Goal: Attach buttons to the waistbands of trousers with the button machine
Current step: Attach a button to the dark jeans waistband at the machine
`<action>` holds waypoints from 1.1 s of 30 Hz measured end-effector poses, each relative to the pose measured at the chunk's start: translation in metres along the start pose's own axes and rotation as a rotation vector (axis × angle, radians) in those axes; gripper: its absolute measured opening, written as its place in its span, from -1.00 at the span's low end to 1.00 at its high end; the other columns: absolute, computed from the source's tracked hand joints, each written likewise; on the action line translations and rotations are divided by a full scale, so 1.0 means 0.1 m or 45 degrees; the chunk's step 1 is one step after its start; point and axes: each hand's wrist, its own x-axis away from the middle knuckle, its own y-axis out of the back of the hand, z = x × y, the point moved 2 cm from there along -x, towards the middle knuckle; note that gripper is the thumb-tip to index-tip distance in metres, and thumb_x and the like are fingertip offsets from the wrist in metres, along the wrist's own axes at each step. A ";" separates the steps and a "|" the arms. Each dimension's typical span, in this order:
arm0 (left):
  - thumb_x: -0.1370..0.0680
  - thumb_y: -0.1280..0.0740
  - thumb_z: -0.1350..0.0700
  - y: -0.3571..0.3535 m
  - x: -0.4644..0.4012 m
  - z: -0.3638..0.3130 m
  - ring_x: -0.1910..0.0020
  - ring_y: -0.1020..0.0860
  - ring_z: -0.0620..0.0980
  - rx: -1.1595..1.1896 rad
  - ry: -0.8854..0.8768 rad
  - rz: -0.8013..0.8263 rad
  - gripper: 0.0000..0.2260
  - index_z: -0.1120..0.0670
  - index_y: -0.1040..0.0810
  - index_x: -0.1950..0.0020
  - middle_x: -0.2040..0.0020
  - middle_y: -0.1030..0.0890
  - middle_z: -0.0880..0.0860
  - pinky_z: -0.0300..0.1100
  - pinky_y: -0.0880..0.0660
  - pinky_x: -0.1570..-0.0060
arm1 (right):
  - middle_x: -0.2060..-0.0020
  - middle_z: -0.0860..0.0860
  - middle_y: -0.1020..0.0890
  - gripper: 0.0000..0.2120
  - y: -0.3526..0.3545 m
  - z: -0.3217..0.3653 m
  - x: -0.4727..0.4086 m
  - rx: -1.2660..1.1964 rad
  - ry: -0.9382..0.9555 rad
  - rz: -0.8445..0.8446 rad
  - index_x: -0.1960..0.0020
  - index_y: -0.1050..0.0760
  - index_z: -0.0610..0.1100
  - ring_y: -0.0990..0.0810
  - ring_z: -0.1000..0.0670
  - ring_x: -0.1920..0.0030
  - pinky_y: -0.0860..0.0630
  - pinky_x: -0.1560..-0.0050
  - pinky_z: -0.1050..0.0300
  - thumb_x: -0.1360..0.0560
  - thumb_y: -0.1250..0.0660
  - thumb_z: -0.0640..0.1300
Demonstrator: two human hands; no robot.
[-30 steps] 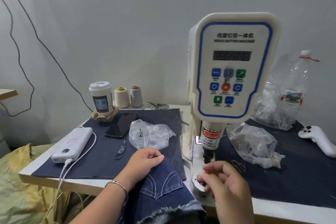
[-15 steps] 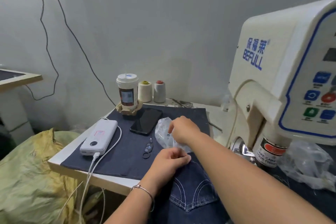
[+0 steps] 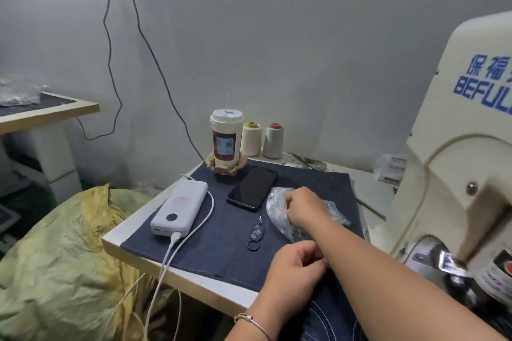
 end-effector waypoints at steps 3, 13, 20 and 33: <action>-0.52 -0.32 0.33 -0.01 0.00 0.01 0.03 -0.57 0.01 -0.014 0.000 0.001 -0.87 0.35 -0.61 0.00 -0.05 -0.66 0.31 0.05 -0.50 -0.14 | 0.17 -0.01 -0.51 -0.70 -0.02 -0.02 0.00 -0.021 0.019 -0.016 0.44 -0.37 -0.01 -0.48 -0.10 0.18 -0.36 0.25 0.15 -0.37 -0.29 -0.32; -0.52 -0.32 0.31 -0.03 0.03 -0.01 0.04 -0.56 0.01 -0.129 0.019 -0.015 -0.87 0.32 -0.62 0.00 -0.04 -0.66 0.31 0.18 -0.48 -0.17 | -0.04 -0.02 -0.50 -0.80 -0.06 -0.05 0.01 0.025 0.110 -0.104 0.14 -0.62 -0.02 -0.57 -0.14 -0.01 -0.36 0.22 0.10 -0.44 -0.26 -0.25; -0.47 -0.36 0.14 -0.03 0.02 -0.01 0.09 -0.51 -0.04 -0.169 0.008 0.007 -0.78 0.31 -0.61 0.05 0.06 -0.67 0.28 0.18 -0.49 -0.14 | -0.08 -0.06 -0.49 -0.88 -0.07 -0.09 -0.01 -0.046 0.072 -0.147 0.07 -0.58 -0.11 -0.56 -0.12 0.01 -0.40 0.21 0.10 -0.43 -0.33 -0.24; -0.54 -0.39 0.25 -0.03 0.00 -0.03 0.09 -0.58 -0.06 -0.324 0.024 -0.010 -0.93 0.15 -0.68 0.06 0.03 -0.71 0.16 -0.01 -0.52 -0.11 | -0.11 -0.05 -0.43 -0.83 0.29 -0.23 0.66 -0.159 0.183 -0.406 0.04 -0.58 -0.21 -0.34 -0.05 -0.17 -0.41 -0.10 0.08 -0.56 -0.25 -0.15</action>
